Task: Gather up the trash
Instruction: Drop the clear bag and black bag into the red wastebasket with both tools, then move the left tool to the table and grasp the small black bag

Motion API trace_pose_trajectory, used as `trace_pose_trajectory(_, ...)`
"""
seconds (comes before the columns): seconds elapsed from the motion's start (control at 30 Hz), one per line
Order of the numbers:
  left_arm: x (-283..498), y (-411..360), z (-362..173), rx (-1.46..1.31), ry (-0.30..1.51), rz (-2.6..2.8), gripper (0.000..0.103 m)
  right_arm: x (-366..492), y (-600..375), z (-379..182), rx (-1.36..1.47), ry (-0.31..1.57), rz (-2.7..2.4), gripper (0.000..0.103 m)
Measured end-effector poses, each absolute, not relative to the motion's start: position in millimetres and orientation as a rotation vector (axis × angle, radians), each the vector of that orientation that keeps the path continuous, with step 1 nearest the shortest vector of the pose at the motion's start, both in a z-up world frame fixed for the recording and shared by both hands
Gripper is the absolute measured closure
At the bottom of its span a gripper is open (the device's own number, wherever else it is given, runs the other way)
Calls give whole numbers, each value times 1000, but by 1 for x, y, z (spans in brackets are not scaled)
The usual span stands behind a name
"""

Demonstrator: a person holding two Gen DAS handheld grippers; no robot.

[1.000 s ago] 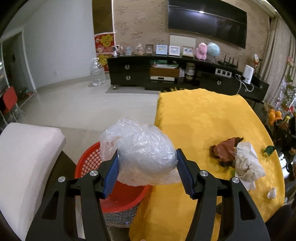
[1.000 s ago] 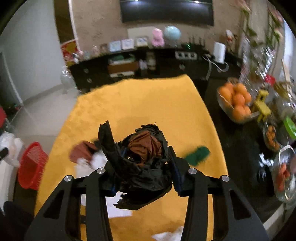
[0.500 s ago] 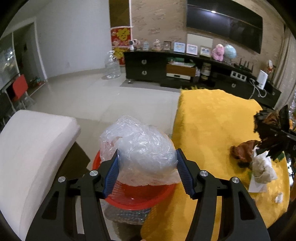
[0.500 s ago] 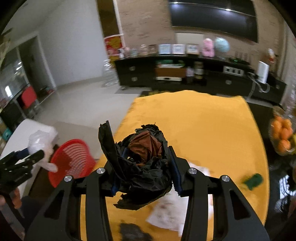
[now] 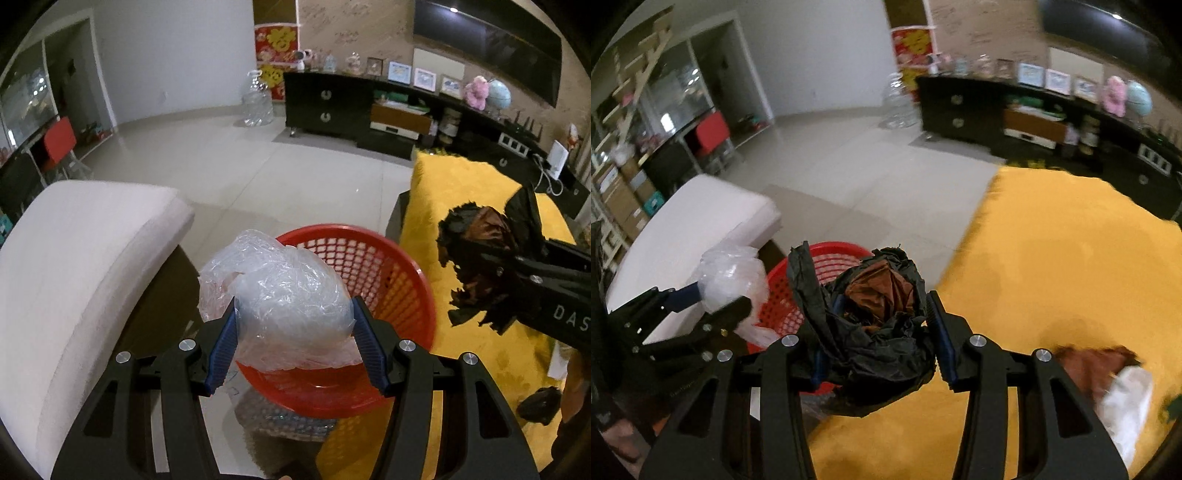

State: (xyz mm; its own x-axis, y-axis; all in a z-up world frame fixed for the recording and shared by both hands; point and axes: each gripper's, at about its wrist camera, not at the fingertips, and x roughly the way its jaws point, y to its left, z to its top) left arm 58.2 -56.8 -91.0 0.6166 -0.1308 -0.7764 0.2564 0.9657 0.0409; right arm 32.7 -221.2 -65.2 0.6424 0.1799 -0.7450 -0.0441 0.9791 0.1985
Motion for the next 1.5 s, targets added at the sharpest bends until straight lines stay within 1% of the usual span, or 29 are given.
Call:
trace_pose_trajectory(0.23, 69, -50, -109, 142, 921, -222, 45, 65, -192, -86, 140, 923, 187, 57)
trace_pose_trajectory(0.27, 70, -49, -111, 139, 927, -221, 44, 69, -189, -88, 138, 928, 191, 55)
trace_pose_trajectory(0.33, 72, -48, -114, 141, 934, -219, 41, 76, -183, -91, 134, 942, 208, 53)
trace_pose_trajectory(0.43, 73, -47, -114, 140, 930, -218, 35, 81, -175, -92, 135, 951, 220, 48)
trace_pose_trajectory(0.5, 73, -45, -112, 134, 924, -217, 31, 80, -175, -91, 144, 942, 215, 41)
trace_pose_trajectory(0.57, 74, -44, -108, 129, 915, -215, 29, 78, -180, -89, 159, 935, 210, 38)
trace_pose_trajectory(0.73, 69, -40, -94, 117, 880, -216, 24, 71, -192, -84, 177, 917, 184, 37)
trace_pose_trajectory(0.97, 57, -42, -67, 112, 822, -239, 22, 35, -220, -61, 179, 842, 113, 35)
trace_pose_trajectory(1.03, 52, -50, -58, 115, 805, -260, 21, 23, -230, -55, 176, 823, 89, 34)
trace_pose_trajectory(1.2, 38, -75, -46, 132, 777, -330, 20, -18, -268, -37, 174, 766, -15, 30)
trace_pose_trajectory(1.37, 23, -107, -45, 151, 782, -423, 20, -66, -315, -24, 168, 728, -155, 28)
trace_pose_trajectory(1.5, 4, -138, -53, 198, 798, -501, 20, -97, -351, -25, 179, 725, -256, 26)
